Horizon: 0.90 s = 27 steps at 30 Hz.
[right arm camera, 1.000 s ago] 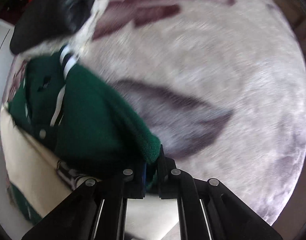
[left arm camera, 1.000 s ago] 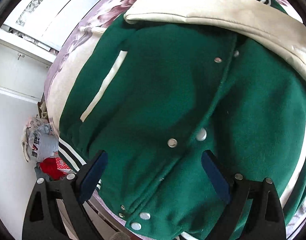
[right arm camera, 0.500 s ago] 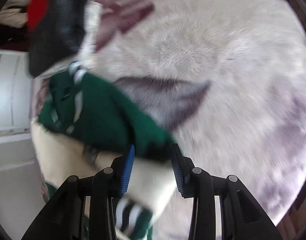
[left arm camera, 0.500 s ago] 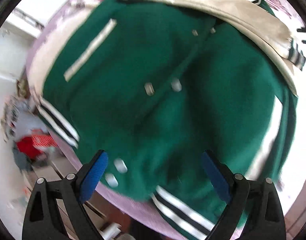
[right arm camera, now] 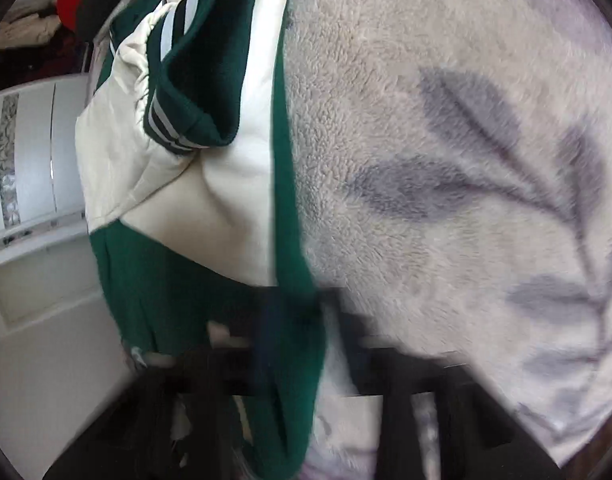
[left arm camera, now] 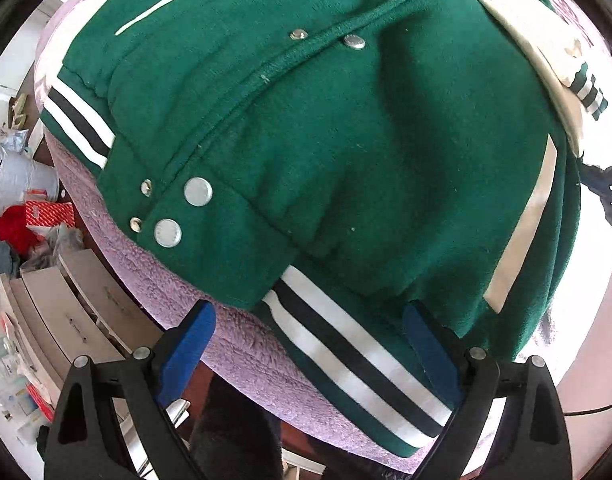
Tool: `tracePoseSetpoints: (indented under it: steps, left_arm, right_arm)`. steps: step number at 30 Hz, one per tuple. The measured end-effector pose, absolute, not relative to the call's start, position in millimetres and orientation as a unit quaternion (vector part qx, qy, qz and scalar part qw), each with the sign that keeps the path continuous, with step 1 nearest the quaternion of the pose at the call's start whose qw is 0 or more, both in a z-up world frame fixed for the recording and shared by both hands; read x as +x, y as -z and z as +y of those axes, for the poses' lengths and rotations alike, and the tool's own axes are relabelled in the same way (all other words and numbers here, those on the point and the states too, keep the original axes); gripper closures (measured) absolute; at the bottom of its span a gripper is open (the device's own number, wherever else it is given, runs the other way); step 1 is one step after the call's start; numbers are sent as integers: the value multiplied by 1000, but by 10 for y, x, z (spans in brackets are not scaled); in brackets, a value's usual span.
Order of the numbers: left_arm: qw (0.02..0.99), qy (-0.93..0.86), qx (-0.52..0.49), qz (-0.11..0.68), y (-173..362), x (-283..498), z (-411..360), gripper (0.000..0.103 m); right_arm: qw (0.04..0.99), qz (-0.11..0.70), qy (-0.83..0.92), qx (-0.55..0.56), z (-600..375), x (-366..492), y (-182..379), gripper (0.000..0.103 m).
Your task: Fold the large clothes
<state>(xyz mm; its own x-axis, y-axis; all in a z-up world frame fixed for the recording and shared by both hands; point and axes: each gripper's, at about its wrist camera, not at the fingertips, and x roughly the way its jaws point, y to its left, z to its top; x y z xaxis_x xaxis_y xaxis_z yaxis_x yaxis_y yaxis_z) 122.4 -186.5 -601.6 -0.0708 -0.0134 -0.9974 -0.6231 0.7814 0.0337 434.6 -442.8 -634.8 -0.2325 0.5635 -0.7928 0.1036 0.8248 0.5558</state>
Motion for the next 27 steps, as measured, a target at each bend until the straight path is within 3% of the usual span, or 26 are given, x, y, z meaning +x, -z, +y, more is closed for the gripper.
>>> tracePoseSetpoints:
  steps: [2,4,7,11,12,14,15,16,17,18,20,27]
  left_arm:
    - [644,-241,-230,689,5989,1197,-1887,8]
    - [643,-243,-239,686,5972,1113,-1834,8]
    - [639,-238,-287,673,5980,1007,-1784,8]
    - [636,-187,-427,614,6110,846,-1630,8]
    - [630,-174,-469,595,6193,820,-1596,16]
    - [626,-188,-489,578,6307,784,-1551,36]
    - [626,-196,-489,575,6360,770,-1535,54]
    - [629,-198,-493,567,6379,758,-1525,60]
    - [637,-196,-496,556,6359,746,-1514,79]
    - [650,-197,-490,546,6291,747,-1526,92]
    - [673,-198,-471,534,6117,752,-1580,102]
    - [681,-215,-468,520,5937,528,-1511,103]
  right_arm:
    - [616,749,-144,198,-4480,4326,6279,103]
    - [655,732,-75,172,-4745,4339,6194,103]
    - [596,751,-88,270,-5169,4358,6374,103]
    - [579,759,-170,244,-5052,4319,6161,98]
    - [573,762,-181,242,-5002,4302,6136,93]
    - [573,760,-193,237,-4911,4268,6103,59]
    - [574,761,-190,235,-4817,4206,6134,56]
    - [571,762,-191,238,-4778,4207,6159,55]
    - [565,764,-191,245,-4774,4173,6194,55]
    - [565,764,-189,247,-4815,4188,6201,55]
    - [568,763,-185,248,-4864,4129,6186,55]
    - [589,754,-176,232,-4488,4252,6237,55]
